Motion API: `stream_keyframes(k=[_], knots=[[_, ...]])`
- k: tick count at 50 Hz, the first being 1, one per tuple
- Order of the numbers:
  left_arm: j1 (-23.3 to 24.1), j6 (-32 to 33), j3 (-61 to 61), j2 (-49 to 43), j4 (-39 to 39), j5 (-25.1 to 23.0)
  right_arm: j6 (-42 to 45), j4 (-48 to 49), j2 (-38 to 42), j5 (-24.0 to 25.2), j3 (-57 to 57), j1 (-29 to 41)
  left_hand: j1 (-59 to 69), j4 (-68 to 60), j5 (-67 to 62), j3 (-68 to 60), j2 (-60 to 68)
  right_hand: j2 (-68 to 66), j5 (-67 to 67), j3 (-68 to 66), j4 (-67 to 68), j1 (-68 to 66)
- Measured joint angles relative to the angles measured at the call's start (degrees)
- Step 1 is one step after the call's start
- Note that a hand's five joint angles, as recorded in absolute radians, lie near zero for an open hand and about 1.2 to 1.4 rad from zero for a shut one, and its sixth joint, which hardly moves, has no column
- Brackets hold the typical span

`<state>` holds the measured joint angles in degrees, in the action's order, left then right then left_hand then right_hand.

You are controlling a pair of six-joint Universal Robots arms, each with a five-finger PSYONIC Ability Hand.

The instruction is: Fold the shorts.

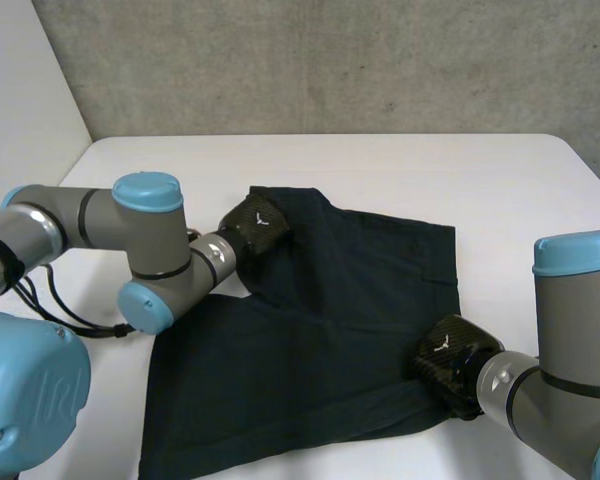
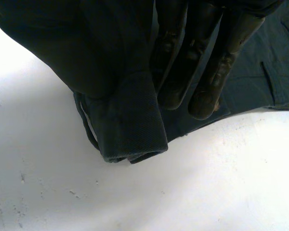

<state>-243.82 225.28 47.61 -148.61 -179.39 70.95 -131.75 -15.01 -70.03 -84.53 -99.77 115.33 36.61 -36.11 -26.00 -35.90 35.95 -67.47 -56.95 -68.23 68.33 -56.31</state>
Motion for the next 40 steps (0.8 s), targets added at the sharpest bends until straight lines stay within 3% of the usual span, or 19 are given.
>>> stream_keyframes(k=[2, 3, 5, 8, 11, 17, 20, 28, 40], knots=[[-0.1, 0.0, -0.7, -0.6, 0.7, 0.2, 0.0, 0.2, 0.1, 0.0, -0.2, -0.1, 12.2, -11.1, -10.8, -11.1, 11.8, 0.0, 0.0, 0.0, 0.0, 0.0], [-0.2, 0.0, -0.9, -0.7, 0.9, 0.2, 0.0, 0.2, 0.1, -0.1, -0.2, -0.2, 12.2, -11.1, -10.8, -11.1, 11.8, 0.0, 0.0, 0.0, 0.0, 0.0], [-0.2, 0.0, -1.3, -0.8, 1.0, 0.7, 0.0, 0.4, 0.1, -0.1, -0.3, -0.3, 26.4, -25.8, -25.0, -25.3, 25.9, 0.0, 0.0, 0.0, 0.0, 0.0], [-0.2, 0.0, -1.5, -0.8, 1.0, 2.4, 0.0, 0.5, 0.1, -0.1, -0.4, -0.4, 28.6, -31.5, -29.1, -30.3, 31.4, 0.0, 0.0, 0.0, 0.0, 0.0], [-0.2, -0.1, -1.5, -0.5, 1.0, 5.9, 0.0, 0.5, 0.1, -0.1, -0.4, -0.4, 28.6, -32.1, -29.1, -30.9, 32.0, 0.0, 0.0, 0.0, 0.0, 0.0], [0.0, -1.1, 1.2, 2.9, 1.8, 19.2, 0.0, 0.5, 0.1, -0.1, -0.4, -0.2, 28.6, -32.1, -29.1, -31.2, 32.1, 0.0, 0.0, 0.0, 0.0, 0.0], [0.0, -3.0, 4.0, 5.5, 2.3, 22.3, 0.0, 0.5, 0.1, -0.1, -0.4, -0.1, 28.6, -32.2, -29.1, -31.5, 32.3, 0.0, 0.0, 0.0, 0.0, 0.0], [0.2, -12.0, 12.1, 11.6, 5.1, 24.0, -0.1, 0.5, 0.0, -0.1, -0.4, 0.0, 28.6, -32.2, -29.1, -31.5, 32.3, 0.0, 0.0, 0.0, 0.0, 0.0], [-0.1, -14.1, 11.0, 10.6, 11.0, 28.7, -0.2, 0.4, -0.2, -0.1, -1.0, -0.3, 28.3, -28.9, -28.9, -29.4, 29.2, 0.0, 0.0, 0.0, 0.0, 0.0]])
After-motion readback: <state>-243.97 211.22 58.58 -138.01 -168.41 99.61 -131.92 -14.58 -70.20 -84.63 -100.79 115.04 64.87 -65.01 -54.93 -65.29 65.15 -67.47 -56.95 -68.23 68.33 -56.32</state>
